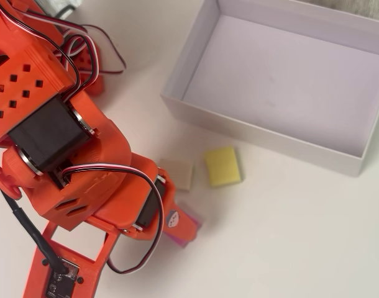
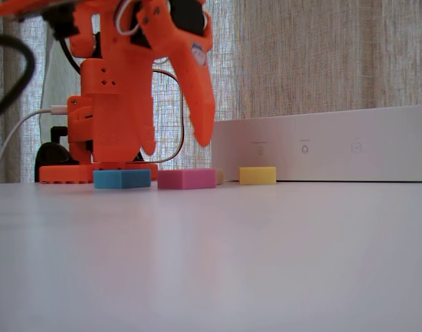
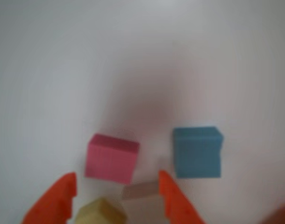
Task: Grasp the pink cuboid and put it in the bin.
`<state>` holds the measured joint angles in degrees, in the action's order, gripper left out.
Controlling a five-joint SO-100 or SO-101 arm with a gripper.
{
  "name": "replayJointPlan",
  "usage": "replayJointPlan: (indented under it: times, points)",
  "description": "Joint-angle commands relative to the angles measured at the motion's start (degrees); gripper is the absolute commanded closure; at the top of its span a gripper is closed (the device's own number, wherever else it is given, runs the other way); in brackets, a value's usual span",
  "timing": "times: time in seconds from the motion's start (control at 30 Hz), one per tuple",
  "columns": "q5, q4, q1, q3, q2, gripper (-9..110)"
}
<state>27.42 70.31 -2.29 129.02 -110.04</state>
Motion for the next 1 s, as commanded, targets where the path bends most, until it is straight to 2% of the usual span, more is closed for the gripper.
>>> replayJointPlan:
  times: [0.0, 0.53, 0.87, 0.97]
  points:
    - [0.53, -1.23, 0.7, 0.79, 0.26, 80]
    - [0.09, -10.9, 2.72, 1.49, 5.63, 79]
    - [-0.18, -11.6, 4.04, 1.76, 7.91, 80]
    - [-0.18, -11.16, 4.22, 2.29, 7.82, 84]
